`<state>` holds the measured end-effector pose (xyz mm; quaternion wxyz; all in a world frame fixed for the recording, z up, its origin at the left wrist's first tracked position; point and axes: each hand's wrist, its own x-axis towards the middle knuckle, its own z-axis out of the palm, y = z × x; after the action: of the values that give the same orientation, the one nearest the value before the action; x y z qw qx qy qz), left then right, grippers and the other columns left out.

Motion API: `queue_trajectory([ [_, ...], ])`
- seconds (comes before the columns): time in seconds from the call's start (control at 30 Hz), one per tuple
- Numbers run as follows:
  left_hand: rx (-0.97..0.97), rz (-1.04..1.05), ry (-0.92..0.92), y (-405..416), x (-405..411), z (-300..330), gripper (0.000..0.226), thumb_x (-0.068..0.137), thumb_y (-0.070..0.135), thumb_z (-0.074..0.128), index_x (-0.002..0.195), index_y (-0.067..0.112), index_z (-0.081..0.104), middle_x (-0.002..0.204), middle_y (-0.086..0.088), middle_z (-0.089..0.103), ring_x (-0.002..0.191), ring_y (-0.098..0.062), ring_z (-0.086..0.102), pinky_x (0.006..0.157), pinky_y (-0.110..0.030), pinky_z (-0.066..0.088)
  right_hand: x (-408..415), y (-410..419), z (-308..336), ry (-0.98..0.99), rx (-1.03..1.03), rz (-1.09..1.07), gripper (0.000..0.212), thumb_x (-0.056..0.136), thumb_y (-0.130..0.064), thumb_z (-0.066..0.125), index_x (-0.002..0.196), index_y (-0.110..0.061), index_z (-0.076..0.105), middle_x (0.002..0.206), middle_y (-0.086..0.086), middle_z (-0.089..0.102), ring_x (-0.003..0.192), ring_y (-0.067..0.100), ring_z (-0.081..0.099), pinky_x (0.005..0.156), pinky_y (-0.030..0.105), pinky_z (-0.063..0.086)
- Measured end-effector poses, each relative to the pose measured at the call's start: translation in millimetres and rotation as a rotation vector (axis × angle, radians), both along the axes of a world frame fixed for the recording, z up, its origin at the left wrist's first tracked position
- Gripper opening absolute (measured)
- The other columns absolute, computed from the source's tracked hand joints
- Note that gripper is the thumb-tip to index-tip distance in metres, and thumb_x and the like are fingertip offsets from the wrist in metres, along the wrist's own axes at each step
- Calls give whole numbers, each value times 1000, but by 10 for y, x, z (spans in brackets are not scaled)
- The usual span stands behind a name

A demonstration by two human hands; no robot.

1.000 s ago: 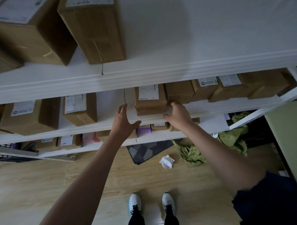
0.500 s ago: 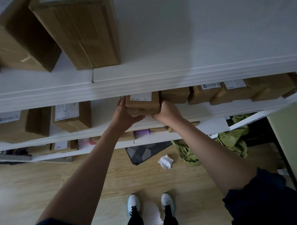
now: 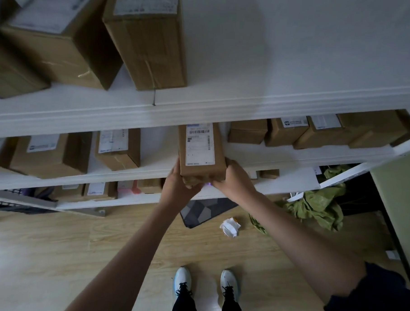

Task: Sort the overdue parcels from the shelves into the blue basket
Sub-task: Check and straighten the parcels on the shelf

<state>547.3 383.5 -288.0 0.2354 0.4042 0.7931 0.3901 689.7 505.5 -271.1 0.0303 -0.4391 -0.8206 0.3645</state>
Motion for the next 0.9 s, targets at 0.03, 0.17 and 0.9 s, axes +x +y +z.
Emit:
queue_trajectory([
  [0.03, 5, -3, 11, -82, 64, 46, 85, 73, 30, 88, 144, 24, 42, 130, 11, 62, 113, -8, 61, 87, -26, 56, 70, -79, 32, 24, 21, 14, 75, 80, -41, 82, 141, -13, 49, 116, 5, 59, 96, 20, 66, 85, 36, 59],
  [0.17, 74, 2, 60, -384, 327, 276, 81, 77, 26, 86, 143, 30, 40, 132, 18, 57, 117, -3, 56, 82, -14, 53, 367, -386, 155, 149, 109, 53, 80, 83, -36, 81, 148, -12, 41, 124, 4, 58, 108, 20, 63, 92, 35, 57],
  [0.9, 201, 89, 208, -890, 1289, 801, 84, 77, 28, 82, 149, 23, 37, 141, 12, 50, 130, -7, 51, 90, -22, 56, 1279, -848, 568, 396, 250, 114, 82, 86, -28, 80, 154, -16, 36, 143, -3, 51, 130, 9, 53, 104, 10, 39],
])
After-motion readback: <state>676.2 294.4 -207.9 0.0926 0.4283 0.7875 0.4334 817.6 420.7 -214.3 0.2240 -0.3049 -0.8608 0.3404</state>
